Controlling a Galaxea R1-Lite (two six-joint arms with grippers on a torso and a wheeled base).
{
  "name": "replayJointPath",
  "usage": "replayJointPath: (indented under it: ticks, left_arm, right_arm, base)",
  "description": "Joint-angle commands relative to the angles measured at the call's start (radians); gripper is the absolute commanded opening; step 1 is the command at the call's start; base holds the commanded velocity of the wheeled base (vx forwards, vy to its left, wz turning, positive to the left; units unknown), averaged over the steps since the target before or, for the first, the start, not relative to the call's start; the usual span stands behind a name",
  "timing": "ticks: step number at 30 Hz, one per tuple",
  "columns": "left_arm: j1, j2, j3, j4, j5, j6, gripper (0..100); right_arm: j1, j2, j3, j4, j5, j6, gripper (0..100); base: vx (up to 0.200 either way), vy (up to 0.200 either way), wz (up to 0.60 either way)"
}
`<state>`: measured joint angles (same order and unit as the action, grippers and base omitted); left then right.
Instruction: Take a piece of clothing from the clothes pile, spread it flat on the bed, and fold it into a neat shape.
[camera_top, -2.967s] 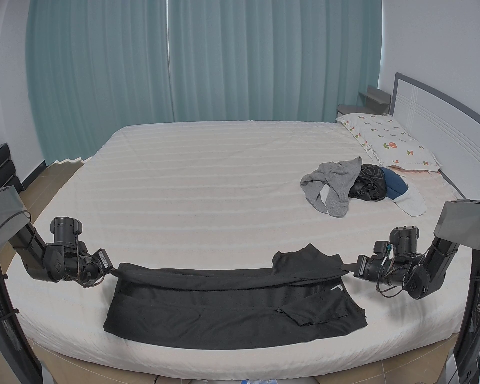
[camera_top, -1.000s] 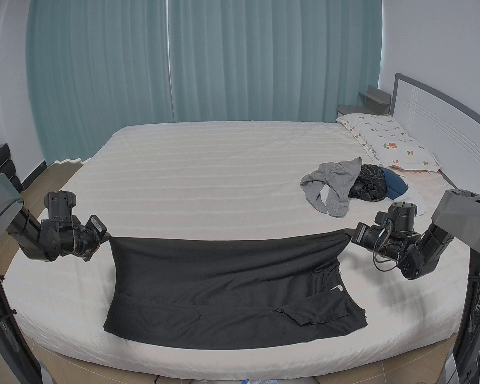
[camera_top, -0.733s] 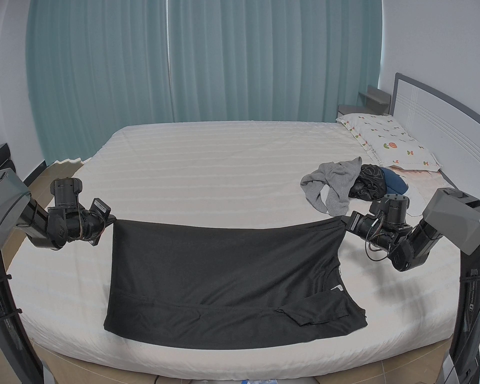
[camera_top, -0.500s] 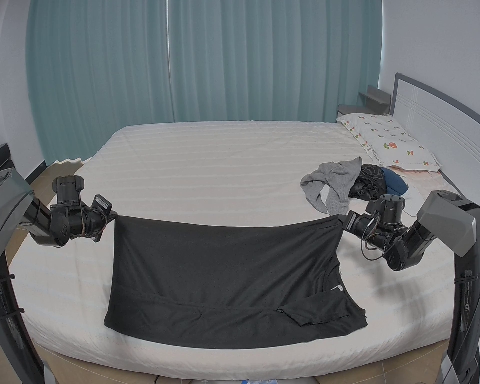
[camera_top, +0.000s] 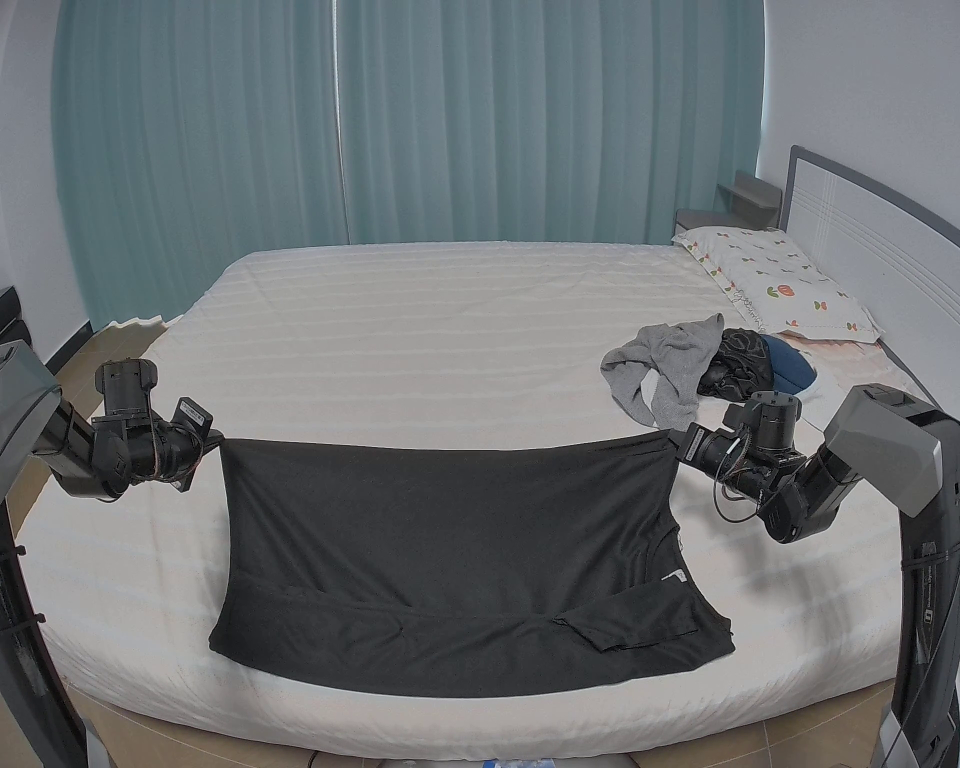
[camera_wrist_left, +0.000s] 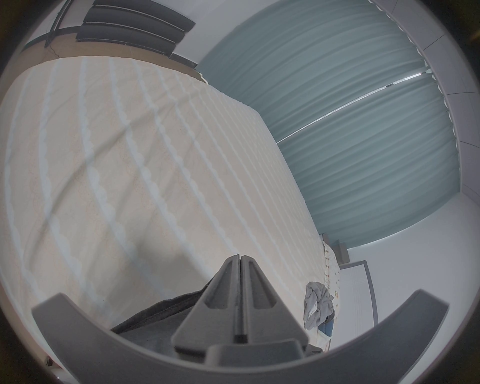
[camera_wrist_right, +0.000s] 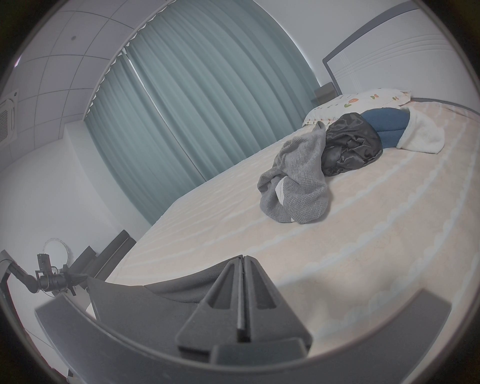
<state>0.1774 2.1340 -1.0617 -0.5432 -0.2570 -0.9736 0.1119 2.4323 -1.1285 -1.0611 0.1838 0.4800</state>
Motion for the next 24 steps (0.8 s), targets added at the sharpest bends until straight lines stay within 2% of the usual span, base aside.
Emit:
replayJointPath:
  ticks: [1,14,24]
  left_arm:
    - [-0.003,0.009,0.002,-0.001,-0.001,0.001,0]
    - [0.004,0.035,0.012,0.005,-0.004,0.009,0]
    - [0.01,-0.009,0.141,0.003,-0.004,0.158,0]
  right_arm:
    - [-0.001,-0.016,0.007,0.0,0.0,0.0,0]
    - [-0.001,-0.058,0.105,0.001,0.016,0.0,0]
    - [-0.001,-0.161,0.294,0.001,0.074,-0.009,0]
  base:
    - [0.0,0.0,0.0]
    - [0.0,0.0,0.0]
    - [0.0,0.0,0.0]
